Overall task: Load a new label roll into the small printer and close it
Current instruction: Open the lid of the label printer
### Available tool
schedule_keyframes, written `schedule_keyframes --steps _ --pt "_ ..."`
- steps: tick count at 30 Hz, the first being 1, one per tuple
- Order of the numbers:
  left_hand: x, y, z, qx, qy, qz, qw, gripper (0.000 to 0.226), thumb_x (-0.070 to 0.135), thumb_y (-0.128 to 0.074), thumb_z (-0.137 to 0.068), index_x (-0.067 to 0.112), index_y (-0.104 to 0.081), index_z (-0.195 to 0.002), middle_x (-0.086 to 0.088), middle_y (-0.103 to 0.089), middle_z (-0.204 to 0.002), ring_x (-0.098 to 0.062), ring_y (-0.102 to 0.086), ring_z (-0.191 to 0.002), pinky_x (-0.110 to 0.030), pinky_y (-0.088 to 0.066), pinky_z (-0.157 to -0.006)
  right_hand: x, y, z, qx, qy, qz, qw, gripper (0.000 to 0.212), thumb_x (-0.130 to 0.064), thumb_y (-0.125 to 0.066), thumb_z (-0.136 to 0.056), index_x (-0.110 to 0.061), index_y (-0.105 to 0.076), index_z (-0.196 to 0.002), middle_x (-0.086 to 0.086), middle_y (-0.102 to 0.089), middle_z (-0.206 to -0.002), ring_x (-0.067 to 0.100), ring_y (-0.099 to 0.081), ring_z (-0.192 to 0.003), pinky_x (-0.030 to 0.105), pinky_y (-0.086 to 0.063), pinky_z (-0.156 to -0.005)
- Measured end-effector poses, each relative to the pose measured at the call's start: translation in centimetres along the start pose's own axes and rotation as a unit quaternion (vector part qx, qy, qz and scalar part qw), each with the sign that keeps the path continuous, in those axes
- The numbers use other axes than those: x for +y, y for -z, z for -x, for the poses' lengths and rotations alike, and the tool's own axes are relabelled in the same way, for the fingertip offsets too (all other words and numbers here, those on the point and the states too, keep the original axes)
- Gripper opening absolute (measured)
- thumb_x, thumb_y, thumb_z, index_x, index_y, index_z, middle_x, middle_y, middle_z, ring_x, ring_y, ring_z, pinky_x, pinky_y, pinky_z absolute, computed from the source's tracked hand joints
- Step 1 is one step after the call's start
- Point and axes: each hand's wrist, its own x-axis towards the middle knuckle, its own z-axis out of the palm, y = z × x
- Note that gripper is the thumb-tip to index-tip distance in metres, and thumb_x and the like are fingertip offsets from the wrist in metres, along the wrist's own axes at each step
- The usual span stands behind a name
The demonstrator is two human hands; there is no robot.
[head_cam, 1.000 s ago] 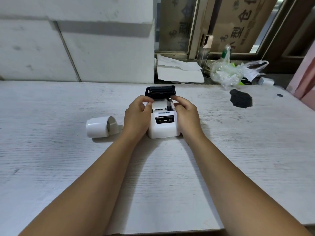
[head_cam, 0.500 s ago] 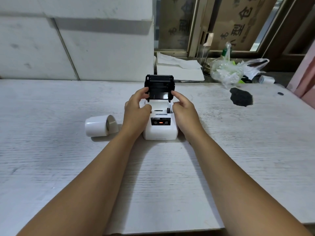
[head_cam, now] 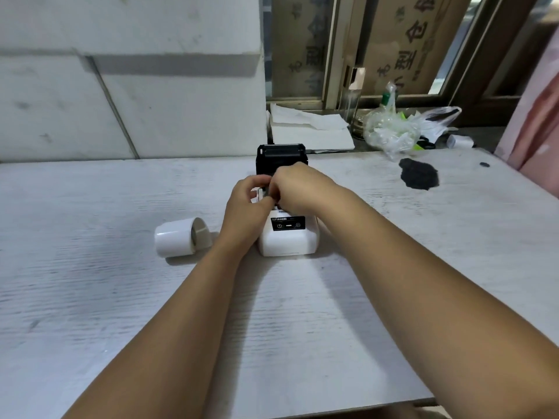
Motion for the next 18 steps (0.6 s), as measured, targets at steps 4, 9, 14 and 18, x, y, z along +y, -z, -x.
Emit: schedule_keyframes --steps 4,9,14,18 --pt "0.1 0.0 0.1 0.000 -0.009 0.011 1.000 0.030 0.007 -0.053 -0.081 0.022 -0.062 -0.106 -0.003 -0.064 -0.122 -0.020 -0.058 -0.112 -0.033 -0.047 -0.097 -1.1 0.6 -1.4 -0.058 0.012 0.087 0.994 0.026 -0.006 -0.049 -0.085 -0.013 -0.065 -0.105 -0.001 -0.048 -0.072 0.023 -0.052 -0.074 0.027 -0.033 -0.051" --pt "0.3 -0.1 0.1 0.010 0.001 0.019 1.000 0.030 0.003 -0.054 -0.082 0.025 -0.061 -0.101 0.000 -0.066 -0.115 -0.016 -0.059 -0.105 -0.029 -0.047 -0.092 -1.3 0.7 -2.0 -0.099 0.025 0.122 0.987 0.022 -0.003 -0.049 -0.086 -0.012 -0.063 -0.100 -0.001 -0.047 -0.068 0.017 -0.048 -0.063 0.027 -0.033 -0.049" --pt "0.0 -0.2 0.1 0.019 -0.004 0.013 1.000 0.028 0.004 -0.055 -0.080 0.024 -0.063 -0.099 0.002 -0.068 -0.111 -0.019 -0.061 -0.109 -0.035 -0.049 -0.096 -1.0 0.5 -2.1 -0.109 0.013 0.124 0.986 0.016 -0.001 -0.048 -0.084 -0.014 -0.056 -0.086 0.000 -0.046 -0.066 0.016 -0.044 -0.058 0.028 -0.032 -0.049" --pt "0.0 -0.3 0.2 0.025 -0.010 0.015 1.000 0.031 0.010 -0.051 -0.079 0.026 -0.065 -0.100 0.003 -0.069 -0.113 -0.019 -0.062 -0.111 -0.038 -0.049 -0.098 -0.5 0.2 -2.1 -0.095 0.002 0.103 0.990 0.020 -0.002 -0.048 -0.084 -0.013 -0.062 -0.092 0.000 -0.049 -0.068 0.018 -0.048 -0.062 0.028 -0.035 -0.052"
